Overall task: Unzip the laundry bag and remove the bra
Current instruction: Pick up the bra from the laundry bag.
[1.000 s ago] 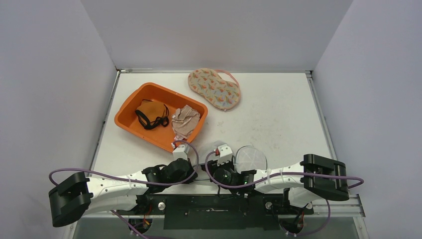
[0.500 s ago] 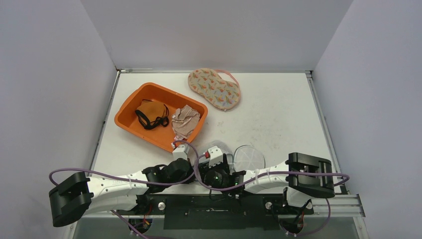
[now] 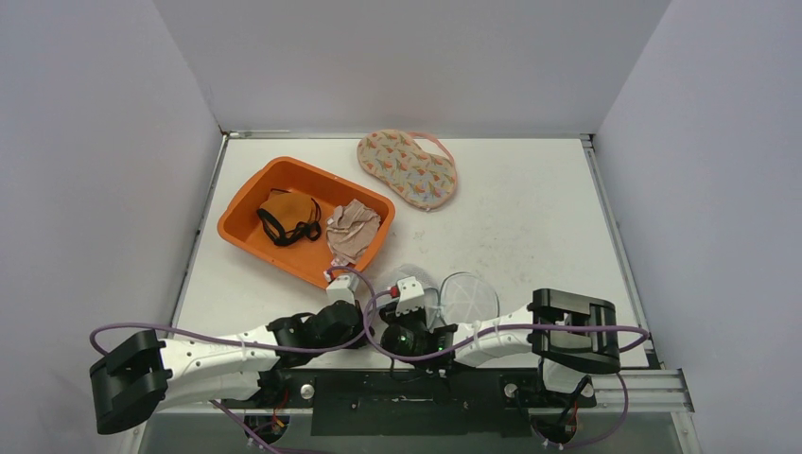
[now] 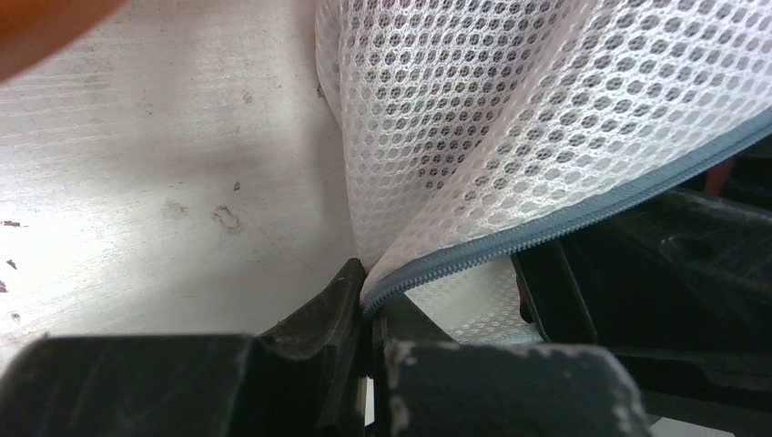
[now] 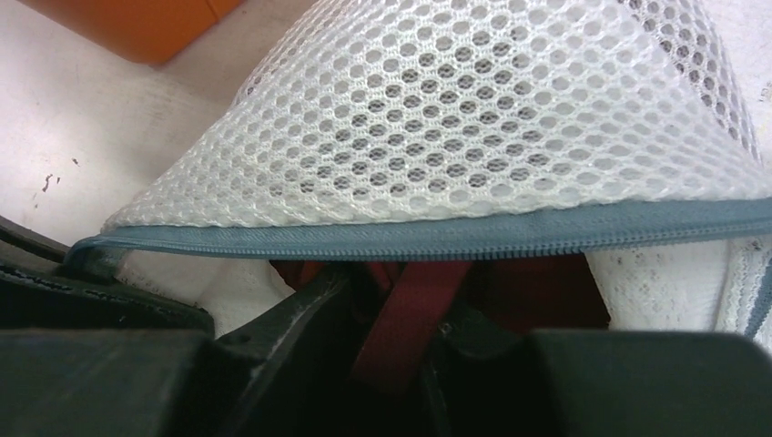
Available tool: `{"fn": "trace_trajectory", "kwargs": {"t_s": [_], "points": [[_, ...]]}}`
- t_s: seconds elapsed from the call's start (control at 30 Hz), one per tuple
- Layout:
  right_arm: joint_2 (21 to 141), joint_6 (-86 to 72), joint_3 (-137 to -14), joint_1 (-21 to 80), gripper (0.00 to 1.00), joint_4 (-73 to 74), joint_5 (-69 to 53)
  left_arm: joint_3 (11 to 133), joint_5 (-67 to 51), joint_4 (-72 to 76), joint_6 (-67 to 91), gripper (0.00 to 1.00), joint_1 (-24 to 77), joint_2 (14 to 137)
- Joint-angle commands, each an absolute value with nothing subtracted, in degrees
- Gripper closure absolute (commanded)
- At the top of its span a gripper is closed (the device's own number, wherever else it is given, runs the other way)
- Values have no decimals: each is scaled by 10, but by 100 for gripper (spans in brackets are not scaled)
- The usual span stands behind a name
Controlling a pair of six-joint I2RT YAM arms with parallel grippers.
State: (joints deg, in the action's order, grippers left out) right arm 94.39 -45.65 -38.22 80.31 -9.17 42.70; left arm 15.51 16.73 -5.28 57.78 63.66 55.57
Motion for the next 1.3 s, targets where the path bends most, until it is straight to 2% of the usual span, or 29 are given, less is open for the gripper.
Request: {"fn": "trace_trajectory", "kwargs": {"t_s": [0.0, 0.2, 0.57, 0.87, 1.07, 1.1, 1.2, 1.27], "points": [[937, -480, -362, 798, 80, -68, 426, 153, 175, -62, 573, 100, 638, 542], [897, -456, -336, 798, 94, -102, 394, 156, 175, -69, 574, 100, 638, 535], [702, -370, -254, 765, 95, -157, 216, 174, 189, -89, 569, 100, 637, 526], [602, -316, -262, 717, 95, -118, 51, 220, 187, -88, 554, 100, 628, 542], [569, -328, -261, 698, 94, -83, 95, 241, 178, -77, 544, 100, 626, 565], [577, -325, -268, 698, 87, -69, 110, 238, 175, -71, 544, 100, 625, 568], [598, -325, -280, 704, 52, -57, 135, 224, 164, -53, 541, 100, 626, 575], [607, -325, -286, 714, 40, -63, 157, 216, 162, -55, 541, 100, 626, 580]]}}
